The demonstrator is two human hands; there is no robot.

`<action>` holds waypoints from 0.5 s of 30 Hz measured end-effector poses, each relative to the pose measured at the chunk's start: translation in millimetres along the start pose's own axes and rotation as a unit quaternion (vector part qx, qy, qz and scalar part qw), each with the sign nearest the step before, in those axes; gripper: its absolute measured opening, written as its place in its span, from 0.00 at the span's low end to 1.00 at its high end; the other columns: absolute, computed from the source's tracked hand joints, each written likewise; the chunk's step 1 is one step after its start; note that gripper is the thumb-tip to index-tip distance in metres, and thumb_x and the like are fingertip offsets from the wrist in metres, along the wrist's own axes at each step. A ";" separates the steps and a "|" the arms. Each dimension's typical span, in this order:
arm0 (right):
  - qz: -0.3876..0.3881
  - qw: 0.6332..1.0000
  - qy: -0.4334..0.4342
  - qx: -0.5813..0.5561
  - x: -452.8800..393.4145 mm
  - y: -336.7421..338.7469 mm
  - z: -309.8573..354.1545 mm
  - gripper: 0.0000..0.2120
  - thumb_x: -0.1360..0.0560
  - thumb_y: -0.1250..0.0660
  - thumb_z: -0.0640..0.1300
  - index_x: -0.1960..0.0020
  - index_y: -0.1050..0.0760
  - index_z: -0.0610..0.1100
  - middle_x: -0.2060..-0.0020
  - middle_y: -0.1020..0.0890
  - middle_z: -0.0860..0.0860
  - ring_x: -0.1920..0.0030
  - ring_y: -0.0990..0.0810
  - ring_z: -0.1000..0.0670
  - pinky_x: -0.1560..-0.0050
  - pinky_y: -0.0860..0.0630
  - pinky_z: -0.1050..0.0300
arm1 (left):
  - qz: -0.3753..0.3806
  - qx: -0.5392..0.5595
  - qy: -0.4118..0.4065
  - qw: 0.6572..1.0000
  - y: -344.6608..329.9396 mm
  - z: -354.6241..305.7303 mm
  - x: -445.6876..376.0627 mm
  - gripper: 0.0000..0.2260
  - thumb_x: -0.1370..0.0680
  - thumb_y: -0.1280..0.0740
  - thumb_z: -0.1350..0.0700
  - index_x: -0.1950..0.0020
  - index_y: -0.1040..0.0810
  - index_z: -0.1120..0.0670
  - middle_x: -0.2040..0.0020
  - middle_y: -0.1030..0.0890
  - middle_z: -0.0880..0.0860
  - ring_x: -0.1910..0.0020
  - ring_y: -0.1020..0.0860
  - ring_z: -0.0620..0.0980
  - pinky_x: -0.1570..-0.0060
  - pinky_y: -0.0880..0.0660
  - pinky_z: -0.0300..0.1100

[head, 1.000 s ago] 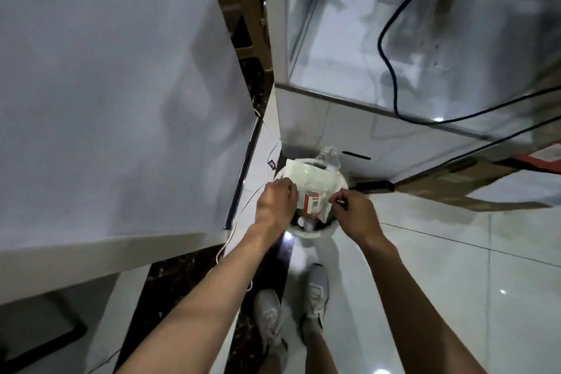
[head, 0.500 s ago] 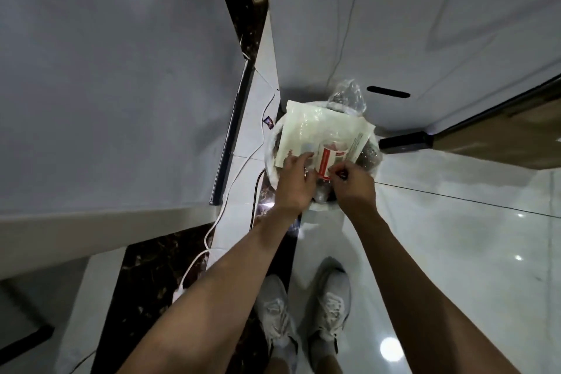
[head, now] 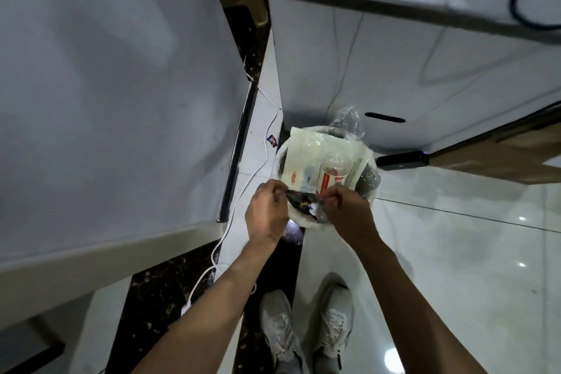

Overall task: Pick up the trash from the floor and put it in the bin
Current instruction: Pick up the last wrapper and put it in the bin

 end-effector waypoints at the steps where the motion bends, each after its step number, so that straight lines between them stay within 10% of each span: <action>1: 0.032 0.999 -0.008 -0.012 -2.3 1.3 2.8 0.08 0.24 0.36 0.35 0.55 0.19 0.41 0.61 0.18 0.51 0.58 0.19 0.50 0.60 0.29 0.76 | -0.016 0.003 0.015 1.000 6.9 2.4 -9.5 0.08 0.22 0.39 0.56 0.50 0.22 0.45 0.49 0.18 0.45 0.53 0.20 0.50 0.59 0.27 0.41; 15: 0.024 0.958 0.186 0.218 -61.9 -21.2 41.0 0.11 0.25 0.36 0.43 0.43 0.24 0.51 0.47 0.22 0.52 0.46 0.23 0.48 0.49 0.27 0.54 | -0.136 -0.040 -0.156 0.978 -10.1 -20.4 -128.7 0.07 0.25 0.38 0.53 0.50 0.21 0.46 0.53 0.18 0.46 0.57 0.21 0.49 0.58 0.26 0.43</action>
Point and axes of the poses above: each hand's wrist, its own x-axis away from the middle knuckle, its own y-axis out of the back of the hand, z = x × y, the point moved 4 cm from there along -x, towards the middle knuckle
